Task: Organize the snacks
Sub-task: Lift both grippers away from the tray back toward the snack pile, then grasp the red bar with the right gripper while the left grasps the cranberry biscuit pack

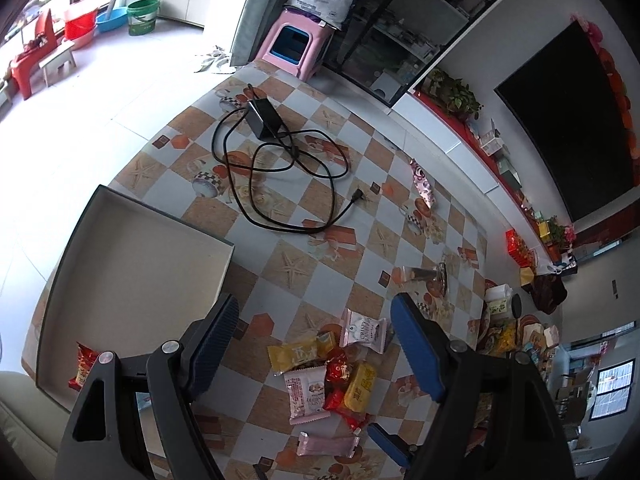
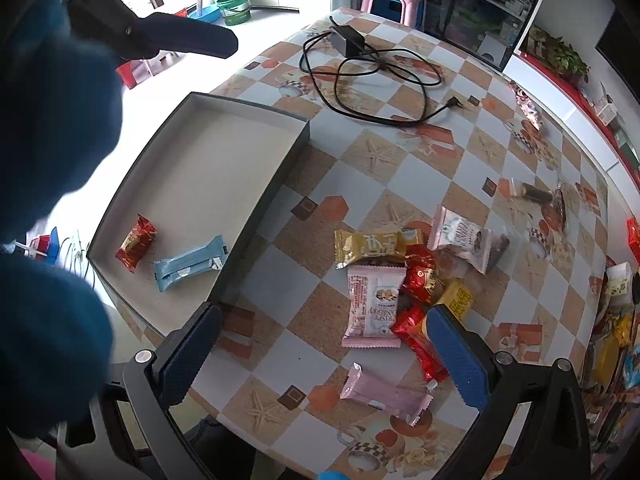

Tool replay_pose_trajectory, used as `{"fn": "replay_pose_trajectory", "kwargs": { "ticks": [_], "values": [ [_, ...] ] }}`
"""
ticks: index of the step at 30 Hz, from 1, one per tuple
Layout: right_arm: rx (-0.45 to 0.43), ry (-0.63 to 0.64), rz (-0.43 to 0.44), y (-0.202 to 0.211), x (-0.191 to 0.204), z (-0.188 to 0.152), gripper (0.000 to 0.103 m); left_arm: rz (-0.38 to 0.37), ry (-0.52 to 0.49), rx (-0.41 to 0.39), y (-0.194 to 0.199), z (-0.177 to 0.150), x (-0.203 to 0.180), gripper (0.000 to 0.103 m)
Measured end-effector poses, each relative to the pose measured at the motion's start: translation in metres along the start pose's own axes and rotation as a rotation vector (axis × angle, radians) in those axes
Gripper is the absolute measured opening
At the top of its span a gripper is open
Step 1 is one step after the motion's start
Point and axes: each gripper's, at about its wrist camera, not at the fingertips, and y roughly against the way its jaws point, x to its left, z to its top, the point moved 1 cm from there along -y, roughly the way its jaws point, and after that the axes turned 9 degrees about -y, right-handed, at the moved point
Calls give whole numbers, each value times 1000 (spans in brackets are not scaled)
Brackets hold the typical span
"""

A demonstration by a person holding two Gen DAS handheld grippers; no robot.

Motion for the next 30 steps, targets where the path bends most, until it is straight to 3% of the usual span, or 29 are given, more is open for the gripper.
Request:
{"fn": "replay_pose_trajectory", "kwargs": {
  "ticks": [5, 8, 13, 21, 30],
  "values": [
    [2, -19, 5, 0, -9, -5, 103, 9, -19, 7, -5, -4, -11, 81],
    [62, -40, 22, -12, -18, -12, 103, 67, -70, 27, -15, -10, -17, 82],
    [211, -197, 2, -45, -62, -36, 103, 316, -327, 139, -50, -49, -25, 82],
    [383, -450, -64, -87, -139, -80, 103, 340, -358, 353, -84, -107, -6, 82],
    [435, -526, -62, -112, -159, -101, 103, 298, -350, 488, -116, -136, -13, 82]
  ]
}}
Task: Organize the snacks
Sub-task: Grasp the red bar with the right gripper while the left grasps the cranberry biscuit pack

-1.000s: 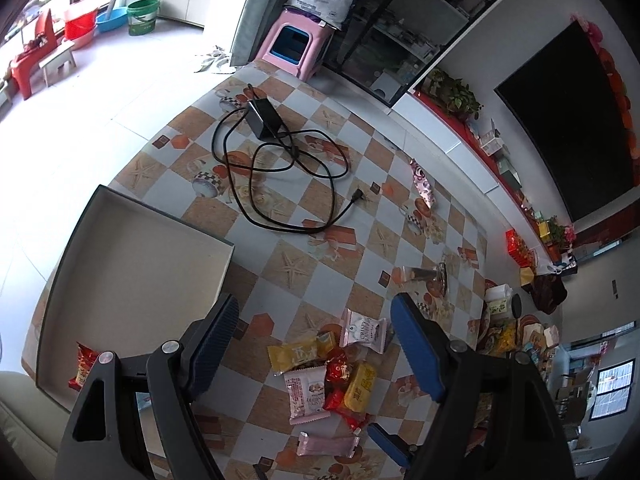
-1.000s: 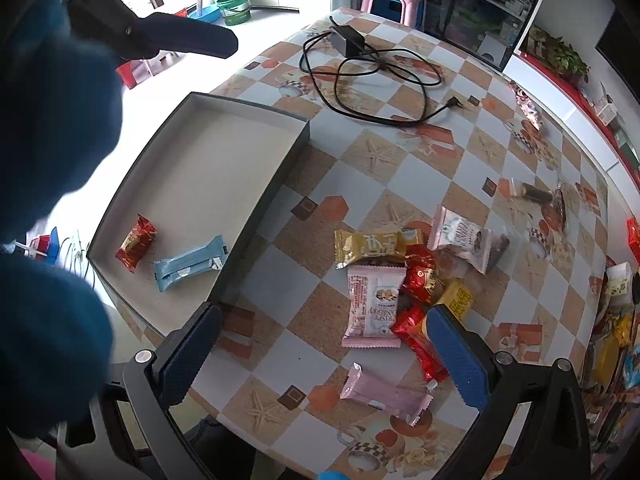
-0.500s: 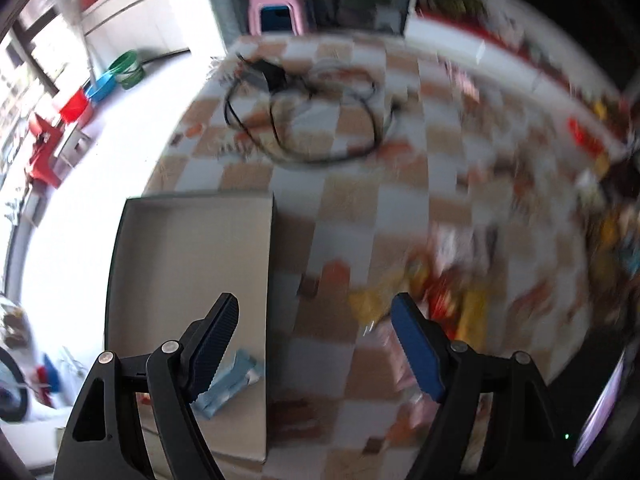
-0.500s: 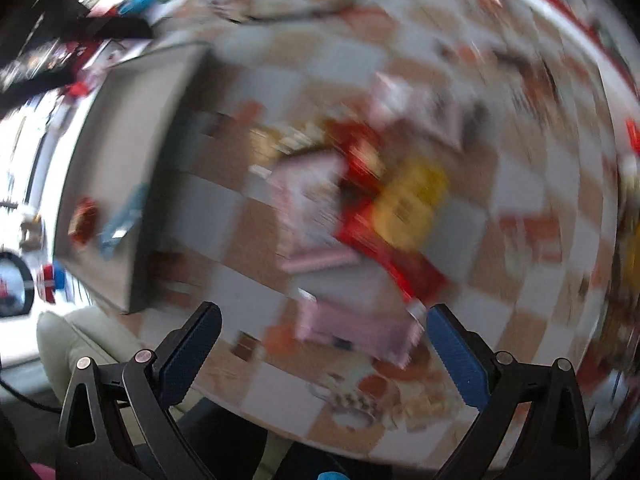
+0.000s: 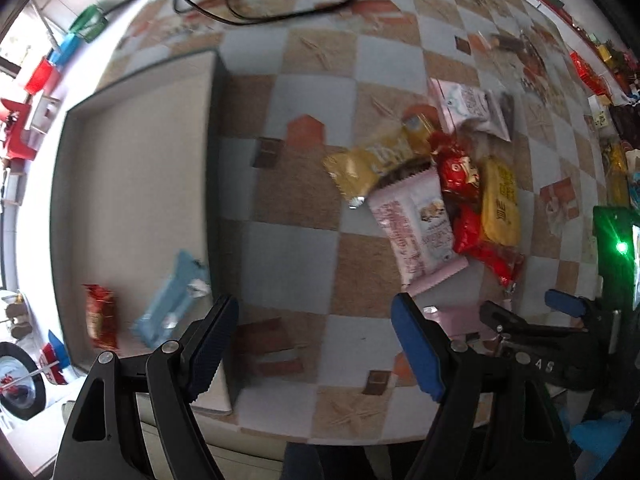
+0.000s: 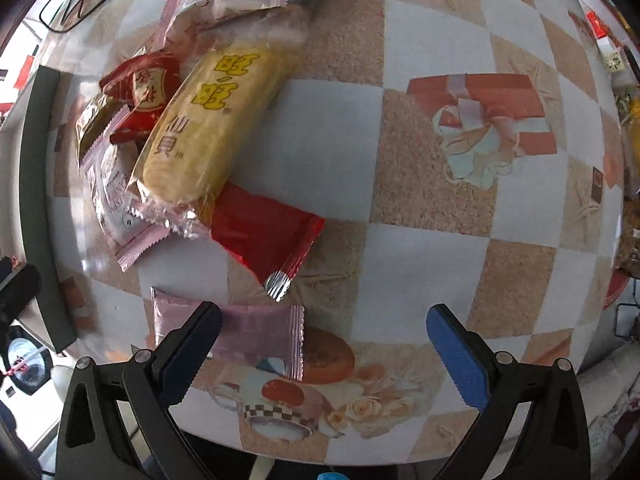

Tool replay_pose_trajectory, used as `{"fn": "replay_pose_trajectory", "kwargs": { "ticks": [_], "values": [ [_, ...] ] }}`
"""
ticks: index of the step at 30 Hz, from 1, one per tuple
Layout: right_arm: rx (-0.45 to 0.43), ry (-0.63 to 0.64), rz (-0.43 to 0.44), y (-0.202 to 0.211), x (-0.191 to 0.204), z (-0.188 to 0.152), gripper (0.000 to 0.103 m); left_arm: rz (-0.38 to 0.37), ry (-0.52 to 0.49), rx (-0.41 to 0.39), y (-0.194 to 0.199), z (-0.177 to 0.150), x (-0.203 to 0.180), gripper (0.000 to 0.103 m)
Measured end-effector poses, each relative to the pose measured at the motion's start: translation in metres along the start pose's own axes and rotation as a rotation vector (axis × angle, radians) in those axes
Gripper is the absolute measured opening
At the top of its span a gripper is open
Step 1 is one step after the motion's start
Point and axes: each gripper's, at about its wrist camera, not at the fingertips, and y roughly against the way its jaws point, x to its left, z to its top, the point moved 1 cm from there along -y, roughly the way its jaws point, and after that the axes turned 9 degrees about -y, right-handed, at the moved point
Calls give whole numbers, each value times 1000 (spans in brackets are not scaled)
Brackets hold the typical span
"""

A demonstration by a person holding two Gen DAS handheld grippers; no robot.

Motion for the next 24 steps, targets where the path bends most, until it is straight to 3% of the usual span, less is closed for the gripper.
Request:
{"fn": "replay_pose_trajectory", "kwargs": {
  "ticks": [5, 15, 21, 24],
  "values": [
    [4, -19, -39, -6, -16, 16, 103, -66, 76, 36, -20, 16, -10, 82],
    [-35, -39, -5, 5, -57, -6, 103, -123, 143, 56, -39, 34, -24, 82],
    [-98, 159, -17, 22, -21, -14, 103, -125, 145, 66, -50, 41, -28, 82],
    [-109, 243, -29, 21, -1, -16, 103, -90, 121, 74, -55, 45, -31, 82]
  ]
}}
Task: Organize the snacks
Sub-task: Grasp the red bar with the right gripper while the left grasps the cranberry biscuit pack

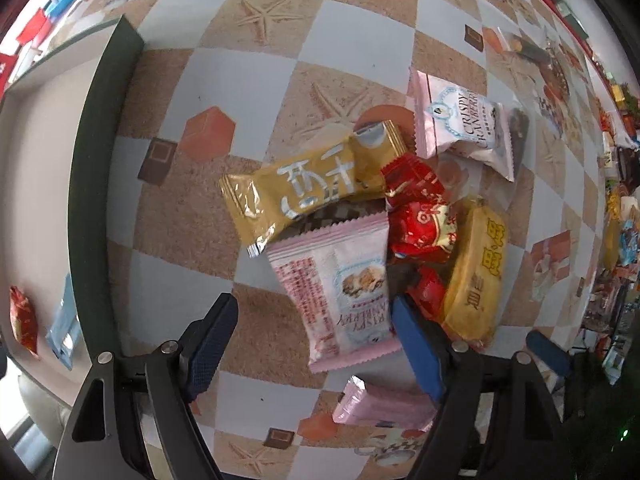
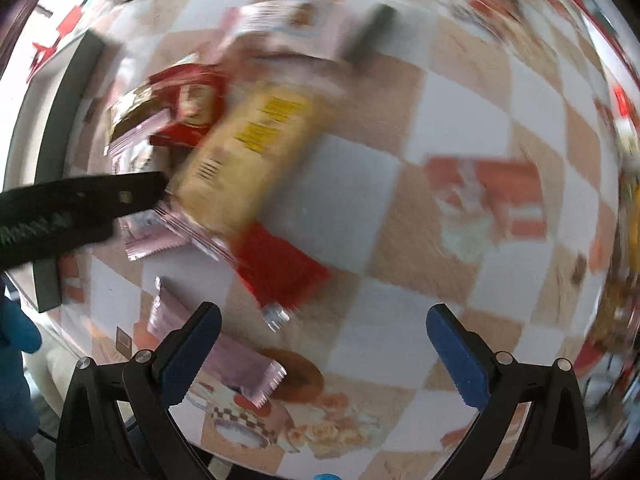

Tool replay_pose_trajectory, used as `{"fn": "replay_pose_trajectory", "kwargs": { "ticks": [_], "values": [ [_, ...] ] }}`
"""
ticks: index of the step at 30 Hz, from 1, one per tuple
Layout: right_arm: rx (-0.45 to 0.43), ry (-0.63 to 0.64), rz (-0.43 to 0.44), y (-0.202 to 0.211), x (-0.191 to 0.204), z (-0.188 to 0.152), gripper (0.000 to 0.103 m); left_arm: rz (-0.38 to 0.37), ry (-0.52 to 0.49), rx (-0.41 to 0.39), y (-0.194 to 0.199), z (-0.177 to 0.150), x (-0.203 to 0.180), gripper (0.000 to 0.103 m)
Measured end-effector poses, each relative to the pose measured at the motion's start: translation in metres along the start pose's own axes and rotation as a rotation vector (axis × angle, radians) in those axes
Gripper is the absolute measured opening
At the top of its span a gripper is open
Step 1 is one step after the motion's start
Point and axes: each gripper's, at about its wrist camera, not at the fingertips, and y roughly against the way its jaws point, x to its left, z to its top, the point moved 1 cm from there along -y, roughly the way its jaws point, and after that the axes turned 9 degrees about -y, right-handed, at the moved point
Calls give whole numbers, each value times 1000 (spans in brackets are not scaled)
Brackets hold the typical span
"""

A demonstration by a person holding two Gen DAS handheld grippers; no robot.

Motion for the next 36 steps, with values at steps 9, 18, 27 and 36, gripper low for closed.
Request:
{"fn": "replay_pose_trajectory", "kwargs": {
  "ticks": [9, 18, 27, 36],
  "values": [
    [-13, 55, -3, 10, 27, 17, 51, 68, -30, 23, -13, 5, 11, 82],
    [47, -27, 58, 21, -28, -22, 40, 86, -101, 9, -14, -27, 9, 72],
    [96, -152, 35, 30, -87, -99, 87, 137, -224, -8, -20, -51, 12, 75],
    [83, -11, -25, 40, -54, -57, 87, 168, -314, -25, -25, -23, -16, 80]
  ]
}}
